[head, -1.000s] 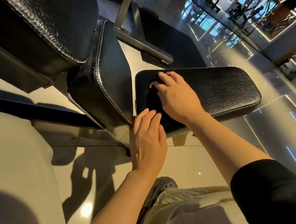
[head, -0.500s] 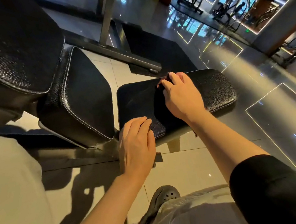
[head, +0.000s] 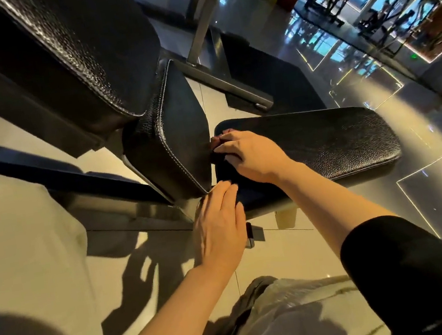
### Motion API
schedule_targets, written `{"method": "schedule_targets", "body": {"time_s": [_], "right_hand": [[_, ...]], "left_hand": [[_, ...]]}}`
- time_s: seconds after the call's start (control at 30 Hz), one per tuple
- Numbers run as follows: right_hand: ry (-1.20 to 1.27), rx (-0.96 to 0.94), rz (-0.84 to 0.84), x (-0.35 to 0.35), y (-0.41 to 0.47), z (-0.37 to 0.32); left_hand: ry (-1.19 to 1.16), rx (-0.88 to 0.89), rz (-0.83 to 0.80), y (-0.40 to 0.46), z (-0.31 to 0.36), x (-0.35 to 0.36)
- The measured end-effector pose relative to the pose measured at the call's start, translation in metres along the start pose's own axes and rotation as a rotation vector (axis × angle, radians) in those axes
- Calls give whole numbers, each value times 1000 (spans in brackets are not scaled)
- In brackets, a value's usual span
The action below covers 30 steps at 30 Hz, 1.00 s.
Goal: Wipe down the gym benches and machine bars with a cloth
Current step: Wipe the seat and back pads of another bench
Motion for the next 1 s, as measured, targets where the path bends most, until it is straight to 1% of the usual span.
{"method": "schedule_targets", "body": {"time_s": [0.07, 0.13, 0.27, 0.33, 0.4, 0.43, 0.47, 0.57, 0.6, 0.63, 0.67, 0.7, 0.77, 0.8, 0.83, 0.87, 0.9, 0.97, 1.0], "right_hand": [[24, 81, 68, -3, 0, 3], [17, 107, 88, -4, -1, -4], [55, 7, 14, -7, -25, -20], [28, -31, 30, -11, -42, -25], [-49, -36, 85, -14, -53, -23], [-63, -12, 147, -19, -55, -20], [-48, 25, 246, -29, -55, -16], [79, 126, 677, -74, -57, -9], [92, 141, 784, -85, -58, -10], [78, 152, 830, -90, -56, -11], [49, 172, 781, -89, -50, -8], [28, 191, 640, -78, -42, -3], [2, 220, 207, -39, -37, 10], [-1, 219, 42, -20, -41, 14], [10, 200, -44, -9, -47, 14], [29, 160, -59, -4, -52, 10], [34, 92, -35, -3, -56, 2], [-6, -72, 7, -1, -60, -17], [-39, -119, 18, -1, -60, -21]], "left_hand": [[-20, -13, -6, -2, 0, -4], [-15, -19, -20, -3, -1, -7], [-8, -4, -49, -3, 1, -11], [-33, 0, -50, 0, 4, -15], [-44, 9, -37, 1, 8, -18], [-54, 3, -25, 1, 10, -21], [-62, 1, -10, 1, 11, -23], [-70, -7, -7, -1, 14, -25], [-69, -10, -9, -3, 14, -25], [-67, -13, -11, -5, 14, -26], [-65, -14, -14, -6, 13, -26], [-63, -14, -16, -7, 13, -26], [-73, -10, -24, -9, 12, -24], [-84, -12, -34, -9, 12, -22], [-93, -15, -42, -9, 12, -22], [-96, -20, -45, -9, 12, -21], [-94, -30, -42, -9, 10, -21], [-73, -61, -35, -10, 6, -21], [-66, -73, -36, -10, 5, -21]]}}
Point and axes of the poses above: each hand's wrist, its own y-axis towards the middle knuckle, its own x-axis out of the palm, z = x × y, the point moved 7 cm from there along y, towards the middle knuckle, and after that the axes turned 9 degrees about x, right-handed, at the moved point
